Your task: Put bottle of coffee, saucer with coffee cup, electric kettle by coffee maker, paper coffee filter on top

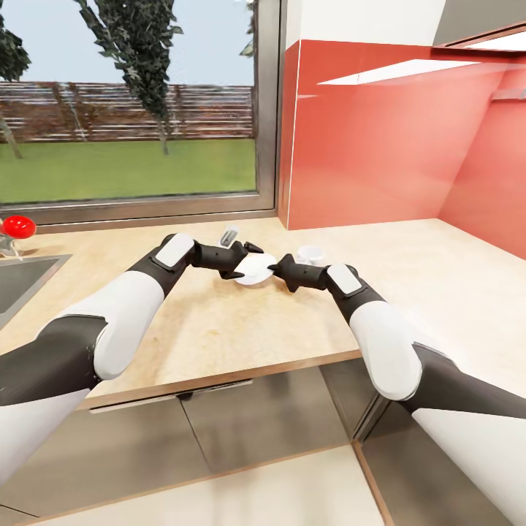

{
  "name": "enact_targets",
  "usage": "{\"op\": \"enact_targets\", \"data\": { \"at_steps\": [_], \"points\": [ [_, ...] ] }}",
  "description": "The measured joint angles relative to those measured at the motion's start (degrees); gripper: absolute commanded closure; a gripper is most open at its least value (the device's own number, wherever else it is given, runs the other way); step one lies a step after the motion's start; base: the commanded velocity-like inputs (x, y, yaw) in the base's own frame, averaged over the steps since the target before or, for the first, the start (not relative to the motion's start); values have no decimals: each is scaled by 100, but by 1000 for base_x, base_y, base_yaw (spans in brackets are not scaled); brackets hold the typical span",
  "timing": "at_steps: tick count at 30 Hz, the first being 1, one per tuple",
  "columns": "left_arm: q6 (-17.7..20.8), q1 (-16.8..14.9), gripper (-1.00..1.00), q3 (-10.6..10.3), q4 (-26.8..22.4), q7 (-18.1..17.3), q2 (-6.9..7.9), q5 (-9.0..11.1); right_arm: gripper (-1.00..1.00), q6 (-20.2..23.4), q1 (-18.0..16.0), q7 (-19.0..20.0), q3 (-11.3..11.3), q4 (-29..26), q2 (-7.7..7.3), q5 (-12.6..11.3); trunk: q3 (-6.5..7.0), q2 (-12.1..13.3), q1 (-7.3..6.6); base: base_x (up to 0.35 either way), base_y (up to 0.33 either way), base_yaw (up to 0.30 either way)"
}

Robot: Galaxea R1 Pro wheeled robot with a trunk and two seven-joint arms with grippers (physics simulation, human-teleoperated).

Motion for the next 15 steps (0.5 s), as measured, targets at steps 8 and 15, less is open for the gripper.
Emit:
{"op": "enact_targets", "data": {
  "at_steps": [8,15],
  "points": [
    [0,0,-100,7,-1,-2,10,32,100,-1,-2,-3,-1,4,0,1,0,0,0,0,0,0],
    [4,1,-100,9,-22,-9,93,24,100,-2,-2,-4,3,4,0,-5,0,0,0,0,0,0]
  ]
}}
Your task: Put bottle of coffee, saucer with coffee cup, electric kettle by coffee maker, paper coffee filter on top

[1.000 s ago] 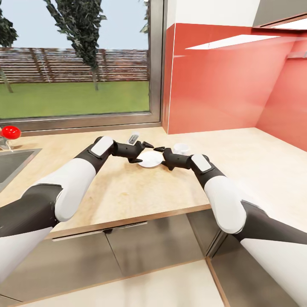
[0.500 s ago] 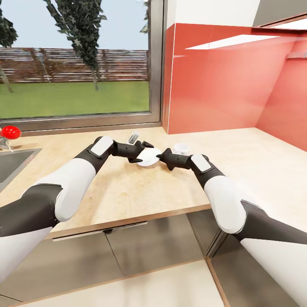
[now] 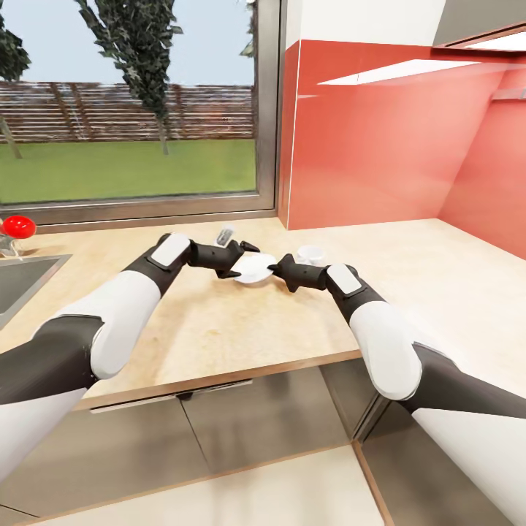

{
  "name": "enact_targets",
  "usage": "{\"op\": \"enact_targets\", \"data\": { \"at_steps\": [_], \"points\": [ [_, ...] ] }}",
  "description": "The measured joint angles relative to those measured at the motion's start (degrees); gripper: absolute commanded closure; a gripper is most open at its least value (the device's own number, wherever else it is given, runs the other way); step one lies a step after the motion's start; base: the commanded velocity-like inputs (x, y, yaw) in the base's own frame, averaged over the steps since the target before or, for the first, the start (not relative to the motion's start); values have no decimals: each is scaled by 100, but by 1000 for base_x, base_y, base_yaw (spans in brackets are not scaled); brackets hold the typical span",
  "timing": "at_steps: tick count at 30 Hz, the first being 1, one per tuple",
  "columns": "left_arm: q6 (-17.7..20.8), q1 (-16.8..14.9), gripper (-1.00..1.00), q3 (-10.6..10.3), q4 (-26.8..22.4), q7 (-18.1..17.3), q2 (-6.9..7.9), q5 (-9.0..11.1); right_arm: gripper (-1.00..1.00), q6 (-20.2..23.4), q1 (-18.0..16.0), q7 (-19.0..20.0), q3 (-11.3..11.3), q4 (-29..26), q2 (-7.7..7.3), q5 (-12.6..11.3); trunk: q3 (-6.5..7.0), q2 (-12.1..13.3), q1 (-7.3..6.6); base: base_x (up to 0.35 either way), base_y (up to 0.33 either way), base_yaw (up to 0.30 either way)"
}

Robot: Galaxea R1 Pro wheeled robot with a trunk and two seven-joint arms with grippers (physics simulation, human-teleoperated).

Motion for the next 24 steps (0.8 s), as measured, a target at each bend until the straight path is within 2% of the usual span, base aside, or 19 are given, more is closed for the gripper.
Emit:
{"op": "enact_targets", "data": {
  "at_steps": [3,5,9,11,14,17,24],
  "points": [
    [5,0,-100,5,-46,-16,48,7,100,-134,-1,20,-21,43,2,-62,1,-1,-1,0,0,0],
    [21,1,-100,-4,-109,-25,130,-37,100,-228,1,21,-44,62,2,-146,0,0,0,0,0,0],
    [45,1,-100,8,-407,-38,292,-28,100,-283,1,36,-47,76,2,-154,0,0,0,0,0,0],
    [125,-1,-100,21,-836,-56,406,4,100,-319,0,47,-37,88,1,-144,1,-1,0,0,0,0],
    [342,0,-100,121,-1271,-142,441,18,100,-329,2,50,-41,85,1,-133,0,0,0,0,0,0],
    [433,1,-100,277,-1693,-435,455,49,100,-333,2,48,-40,82,1,-125,0,0,0,0,0,0],
    [471,6,-100,350,-2080,-831,460,30,100,-345,2,36,-34,77,1,-106,0,1,2,-68,0,0]
  ]
}}
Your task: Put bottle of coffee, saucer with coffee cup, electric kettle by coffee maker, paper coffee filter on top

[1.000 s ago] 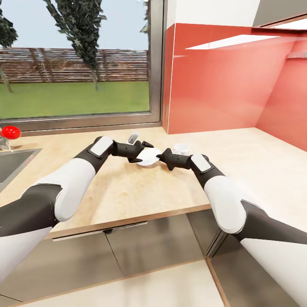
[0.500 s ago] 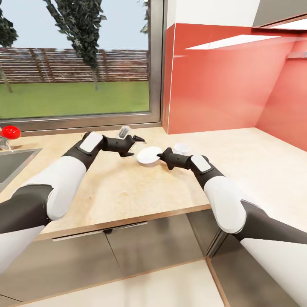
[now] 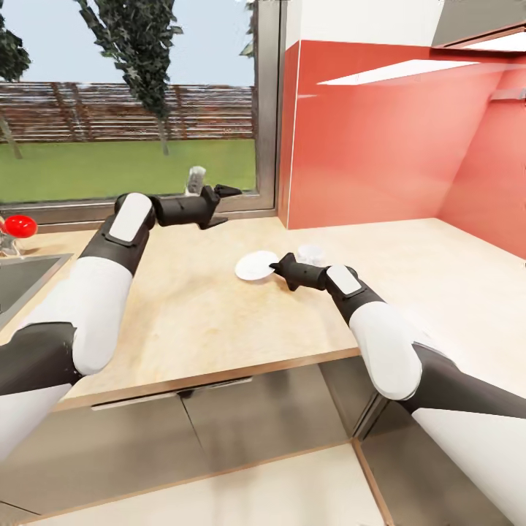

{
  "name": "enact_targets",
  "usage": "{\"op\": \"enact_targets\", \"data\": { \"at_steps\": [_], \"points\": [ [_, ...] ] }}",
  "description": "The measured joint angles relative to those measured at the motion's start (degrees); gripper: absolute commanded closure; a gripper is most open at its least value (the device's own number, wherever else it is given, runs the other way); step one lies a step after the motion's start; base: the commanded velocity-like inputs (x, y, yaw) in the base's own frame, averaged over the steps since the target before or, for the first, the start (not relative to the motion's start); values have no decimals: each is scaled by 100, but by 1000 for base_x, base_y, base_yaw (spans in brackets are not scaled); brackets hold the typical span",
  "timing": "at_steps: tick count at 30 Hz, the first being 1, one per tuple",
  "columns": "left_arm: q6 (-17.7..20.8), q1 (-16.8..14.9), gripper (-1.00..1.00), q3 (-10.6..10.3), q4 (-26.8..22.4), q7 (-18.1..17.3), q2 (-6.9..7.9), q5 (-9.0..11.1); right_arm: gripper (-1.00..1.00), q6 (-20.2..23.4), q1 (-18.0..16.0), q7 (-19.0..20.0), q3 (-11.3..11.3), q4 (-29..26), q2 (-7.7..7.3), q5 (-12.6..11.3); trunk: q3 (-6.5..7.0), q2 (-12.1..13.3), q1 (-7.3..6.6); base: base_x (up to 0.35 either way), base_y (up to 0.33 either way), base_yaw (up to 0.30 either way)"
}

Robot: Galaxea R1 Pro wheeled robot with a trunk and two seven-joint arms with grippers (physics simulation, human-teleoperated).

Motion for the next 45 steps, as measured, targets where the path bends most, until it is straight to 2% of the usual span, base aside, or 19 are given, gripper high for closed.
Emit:
{"op": "enact_targets", "data": {
  "at_steps": [3,4,12,15,32,39,45],
  "points": [
    [13,4,-100,14,-73,-198,37,2,100,-14,-1,-5,6,2,0,11,0,0,2,-302,0,0],
    [16,4,-100,15,-76,-369,82,5,100,-16,-4,-4,8,7,-1,10,0,0,2,-322,0,0],
    [20,5,-100,17,-56,-927,315,-11,100,-12,-49,-57,8,63,-1,36,-1,0,-1,-204,0,0],
    [20,4,-100,17,-56,-941,321,-11,100,-12,-71,-72,33,65,-1,127,-2,1,-1,-31,0,0],
    [28,13,-100,17,-62,-979,364,-10,100,-8,-108,-45,33,-37,-1,126,-2,1,2,-272,0,0],
    [26,13,-100,18,-45,-1336,421,-17,100,-9,-107,-44,34,-62,-1,132,-2,1,3,-333,0,0],
    [25,13,-100,18,-37,-1477,476,-21,100,-9,-107,-44,35,-80,-1,131,-2,1,3,-335,0,0]
  ]
}}
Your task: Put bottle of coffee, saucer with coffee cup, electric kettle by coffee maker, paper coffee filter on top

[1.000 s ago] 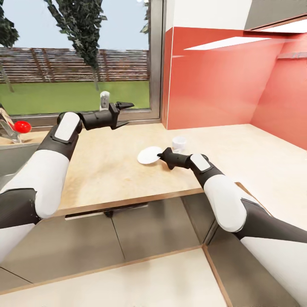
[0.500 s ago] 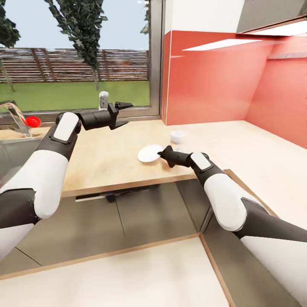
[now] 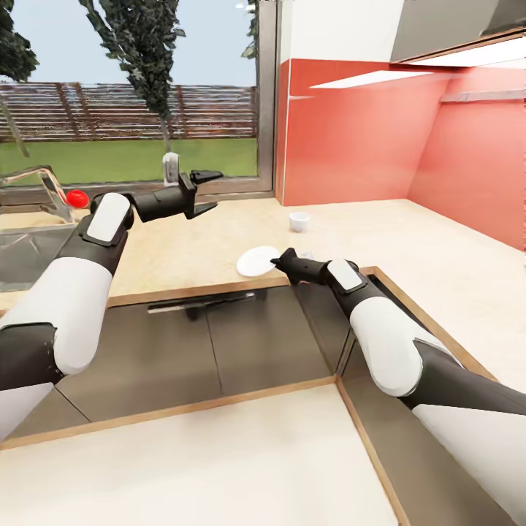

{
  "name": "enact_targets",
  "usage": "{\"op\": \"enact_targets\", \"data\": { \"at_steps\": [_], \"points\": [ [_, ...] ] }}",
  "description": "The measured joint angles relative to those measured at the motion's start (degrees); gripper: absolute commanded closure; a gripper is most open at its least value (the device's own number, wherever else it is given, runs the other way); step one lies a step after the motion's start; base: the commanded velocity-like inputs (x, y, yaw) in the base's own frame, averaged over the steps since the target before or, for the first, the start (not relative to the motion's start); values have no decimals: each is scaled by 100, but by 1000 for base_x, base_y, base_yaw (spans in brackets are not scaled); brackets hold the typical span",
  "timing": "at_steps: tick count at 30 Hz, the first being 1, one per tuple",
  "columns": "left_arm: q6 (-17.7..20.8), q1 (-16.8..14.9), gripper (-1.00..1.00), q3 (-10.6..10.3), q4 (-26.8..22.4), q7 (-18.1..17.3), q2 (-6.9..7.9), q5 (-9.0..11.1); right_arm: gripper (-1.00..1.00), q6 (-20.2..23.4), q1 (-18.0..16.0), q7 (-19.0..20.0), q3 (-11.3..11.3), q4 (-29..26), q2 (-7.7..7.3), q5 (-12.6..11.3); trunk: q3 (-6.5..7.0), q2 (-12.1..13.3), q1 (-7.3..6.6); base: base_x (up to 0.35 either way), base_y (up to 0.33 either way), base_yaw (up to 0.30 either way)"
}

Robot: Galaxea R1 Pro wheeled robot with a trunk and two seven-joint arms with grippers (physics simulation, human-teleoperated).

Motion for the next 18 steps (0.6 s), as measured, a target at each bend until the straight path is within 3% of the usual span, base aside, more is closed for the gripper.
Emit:
{"op": "enact_targets", "data": {
  "at_steps": [4,8,10,11,14,15,18],
  "points": [
    [0,0,-100,-1,-8,-33,8,0,100,0,0,0,6,-4,0,2,0,0,-3,-75,0,0],
    [40,6,-100,-6,-31,-429,8,-1,100,0,0,0,7,-4,0,4,0,0,-3,-25,0,0],
    [64,63,-100,-17,-42,-1001,10,-6,100,0,0,0,7,-6,0,4,0,0,-3,-6,0,0],
    [110,540,-100,-310,-596,-2037,176,-22,100,2,-1,0,5,-99,0,-23,-1,-1,-4,-1,0,0],
    [97,913,-100,-523,-1041,-2498,356,-50,100,-1,0,0,12,-150,-1,3,0,0,-3,0,0,0],
    [96,1190,-100,-644,-1362,-2852,507,-57,100,3,0,-1,13,-174,-1,-2,-1,0,-3,0,0,0],
    [94,1718,-100,-777,-1878,-3424,780,-58,100,5,0,-1,24,-198,-1,4,0,0,-3,0,0,0]
  ]
}}
